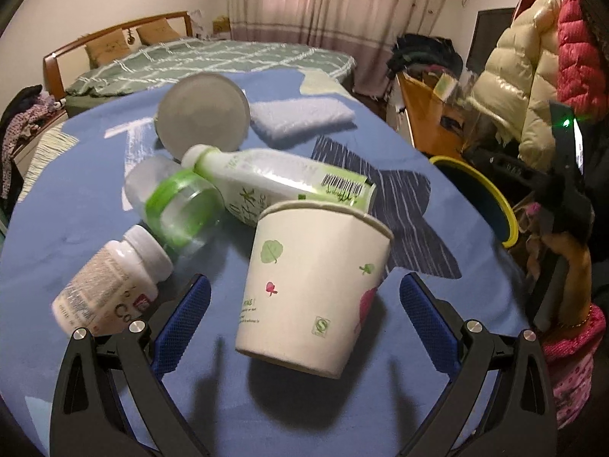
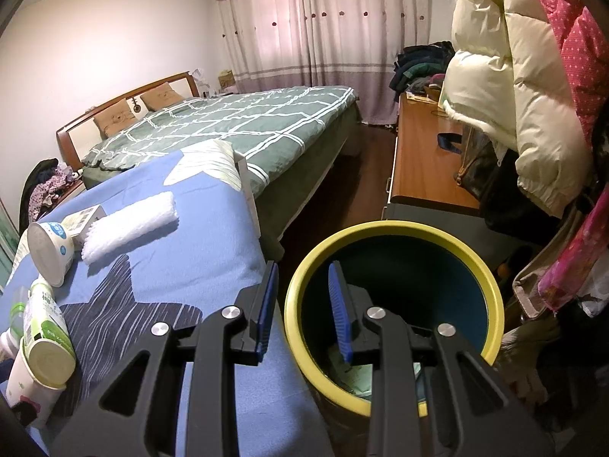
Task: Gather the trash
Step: 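Close the left gripper around the white paper cup on the bed, then carry the paper cup over the bin and open the left gripper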
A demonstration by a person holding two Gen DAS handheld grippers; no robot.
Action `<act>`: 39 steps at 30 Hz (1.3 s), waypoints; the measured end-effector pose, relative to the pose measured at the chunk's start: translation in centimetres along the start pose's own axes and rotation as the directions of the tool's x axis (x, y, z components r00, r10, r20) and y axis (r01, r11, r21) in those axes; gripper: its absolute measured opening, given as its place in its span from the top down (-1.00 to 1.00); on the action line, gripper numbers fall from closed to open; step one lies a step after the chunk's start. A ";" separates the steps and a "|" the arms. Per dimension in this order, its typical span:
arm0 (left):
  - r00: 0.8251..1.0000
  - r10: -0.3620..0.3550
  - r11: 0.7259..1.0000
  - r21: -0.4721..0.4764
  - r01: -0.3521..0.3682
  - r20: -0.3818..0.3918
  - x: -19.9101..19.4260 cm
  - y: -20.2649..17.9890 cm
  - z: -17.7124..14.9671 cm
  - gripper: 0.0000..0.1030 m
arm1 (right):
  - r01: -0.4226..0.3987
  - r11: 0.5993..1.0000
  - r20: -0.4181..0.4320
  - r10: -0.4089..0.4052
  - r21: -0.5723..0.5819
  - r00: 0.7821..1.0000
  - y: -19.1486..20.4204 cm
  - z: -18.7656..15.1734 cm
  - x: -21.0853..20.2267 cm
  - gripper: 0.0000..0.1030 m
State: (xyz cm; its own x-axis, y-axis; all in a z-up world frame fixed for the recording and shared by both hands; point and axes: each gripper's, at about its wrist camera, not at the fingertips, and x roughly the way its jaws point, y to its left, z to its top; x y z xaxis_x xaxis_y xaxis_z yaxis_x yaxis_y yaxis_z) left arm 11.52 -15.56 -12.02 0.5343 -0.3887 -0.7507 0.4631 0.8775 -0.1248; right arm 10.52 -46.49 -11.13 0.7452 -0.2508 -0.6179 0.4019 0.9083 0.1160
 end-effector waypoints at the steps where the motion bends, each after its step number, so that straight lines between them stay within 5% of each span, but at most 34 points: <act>1: 1.000 -0.003 1.000 0.004 0.003 -0.005 0.2 0.0 0.0 -0.90 | 0.000 1.000 -0.002 0.000 0.000 1.000 0.1 0.0 0.1 0.49; 5: 1.000 -0.020 1.000 0.020 0.021 -0.022 1.0 0.3 0.4 -0.86 | -0.006 1.000 -0.007 0.006 0.000 1.000 0.0 -0.2 0.2 0.49; 11: 0.997 -0.046 0.997 0.061 0.049 -0.060 1.9 0.0 0.7 -0.40 | -0.012 1.000 -0.012 0.012 0.002 1.000 -0.1 -0.2 0.2 0.49; 15: 0.997 -0.055 0.996 0.069 0.058 -0.052 1.2 -0.1 0.5 -0.29 | -0.015 1.000 -0.012 0.015 0.001 1.000 0.0 -0.2 0.2 0.49; 27: 0.998 -0.045 0.996 0.078 0.042 0.034 -4.4 -1.6 -0.2 -0.27 | -0.024 0.999 -0.005 0.024 -0.031 1.000 -0.2 -0.6 -1.4 0.49; 33: 0.990 -0.090 0.991 0.113 0.077 0.108 -6.2 -4.4 2.3 -0.27 | 0.017 0.999 0.020 -0.016 -0.027 1.000 -2.6 -0.7 -3.5 0.45; 39: 0.979 -0.174 0.976 0.152 0.157 0.102 -4.0 -8.6 5.9 -0.27 | 0.073 0.997 0.058 -0.074 0.017 0.996 -7.0 -0.7 -6.1 0.35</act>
State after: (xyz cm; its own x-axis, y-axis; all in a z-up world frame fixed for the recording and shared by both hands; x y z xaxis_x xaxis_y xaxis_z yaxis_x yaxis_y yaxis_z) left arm 9.57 -23.22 -4.06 0.5148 -0.5619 -0.6475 0.6433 0.7524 -0.1415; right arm 2.79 -51.05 -8.71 0.7427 -0.3363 -0.5790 0.4647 0.8815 0.0840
